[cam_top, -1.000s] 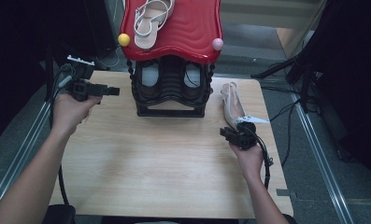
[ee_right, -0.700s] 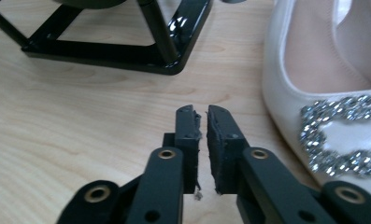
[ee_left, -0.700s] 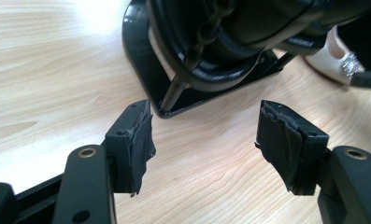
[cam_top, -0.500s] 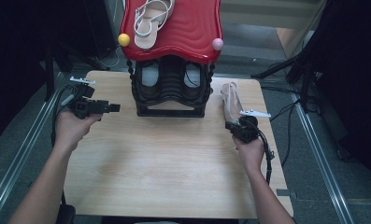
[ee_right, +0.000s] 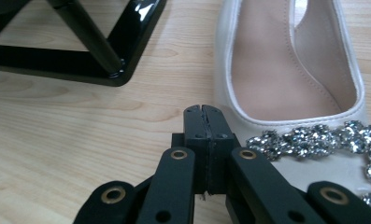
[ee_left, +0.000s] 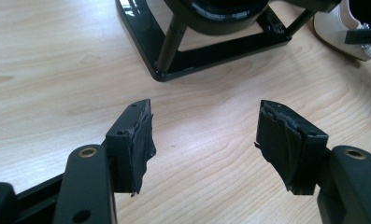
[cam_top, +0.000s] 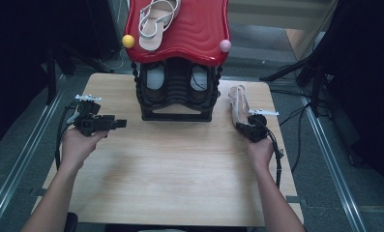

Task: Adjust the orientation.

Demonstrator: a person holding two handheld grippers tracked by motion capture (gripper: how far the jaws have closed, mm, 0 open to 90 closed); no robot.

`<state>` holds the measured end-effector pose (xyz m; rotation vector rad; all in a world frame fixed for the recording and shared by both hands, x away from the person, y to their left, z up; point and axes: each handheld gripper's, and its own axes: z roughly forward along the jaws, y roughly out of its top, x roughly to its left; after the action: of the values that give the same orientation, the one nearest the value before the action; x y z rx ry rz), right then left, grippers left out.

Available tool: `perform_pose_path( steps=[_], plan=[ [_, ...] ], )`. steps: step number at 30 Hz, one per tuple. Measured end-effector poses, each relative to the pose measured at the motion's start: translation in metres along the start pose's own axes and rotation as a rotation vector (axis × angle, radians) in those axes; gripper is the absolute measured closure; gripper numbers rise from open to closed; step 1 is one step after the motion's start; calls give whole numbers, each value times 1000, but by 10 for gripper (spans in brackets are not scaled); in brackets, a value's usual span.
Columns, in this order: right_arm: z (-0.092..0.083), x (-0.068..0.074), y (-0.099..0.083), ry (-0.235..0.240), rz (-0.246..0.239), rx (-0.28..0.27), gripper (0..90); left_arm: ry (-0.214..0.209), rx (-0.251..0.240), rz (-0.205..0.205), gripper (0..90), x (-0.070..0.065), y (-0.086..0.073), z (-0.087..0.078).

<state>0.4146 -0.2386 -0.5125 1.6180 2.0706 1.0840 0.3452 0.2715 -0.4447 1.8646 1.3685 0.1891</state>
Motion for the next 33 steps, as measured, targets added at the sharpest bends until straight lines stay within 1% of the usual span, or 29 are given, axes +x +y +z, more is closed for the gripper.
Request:
perform_pose_path(
  steps=[2, 3, 4, 5, 7, 9, 10, 13, 14, 17, 19, 20, 23, 27, 33],
  plan=[
    [2, -3, 0, -18, 4, 4, 900, 5, 8, 0, 365, 1, -4, 3],
    [2, -6, 0, -5, 12, 0, 900, 9, 15, 2, 365, 1, -6, 5],
    [2, -7, 0, -3, 18, 1, 900, 19, 21, 5, 365, 1, -8, 7],
    [2, -7, 0, -12, 15, 3, 900, 29, 21, 7, 367, 1, -10, 8],
    [3, -6, -1, -30, 1, 13, 900, 17, 31, 7, 368, 2, -12, 11],
    [3, -7, -2, -28, -2, 15, 900, 18, 37, 7, 368, 2, -14, 14],
    [2, -8, -2, -29, 3, 14, 900, 18, 31, 5, 369, 2, -15, 15],
    [0, -12, -1, -33, 11, 14, 900, 11, 49, 21, 369, 2, -15, 15],
    [0, -13, -1, -32, 17, 15, 900, 13, 43, 22, 369, 2, -16, 16],
    [-1, -16, -1, -35, 20, 17, 900, 19, 41, 19, 369, 3, -17, 16],
    [-3, -18, -1, -42, 21, 17, 900, 16, 45, 13, 369, 4, -18, 16],
    [-4, -20, -1, -39, 23, 16, 900, 18, 48, 17, 369, 4, -18, 16],
    [-7, -26, -1, -50, 40, 14, 900, 24, 49, 17, 369, 4, -19, 18],
    [-10, -34, -1, -61, 50, 22, 900, 20, 63, 24, 370, 4, -20, 19],
    [-14, -50, -2, -92, 106, 12, 900, 15, 72, 25, 370, 4, -20, 20]
  ],
)
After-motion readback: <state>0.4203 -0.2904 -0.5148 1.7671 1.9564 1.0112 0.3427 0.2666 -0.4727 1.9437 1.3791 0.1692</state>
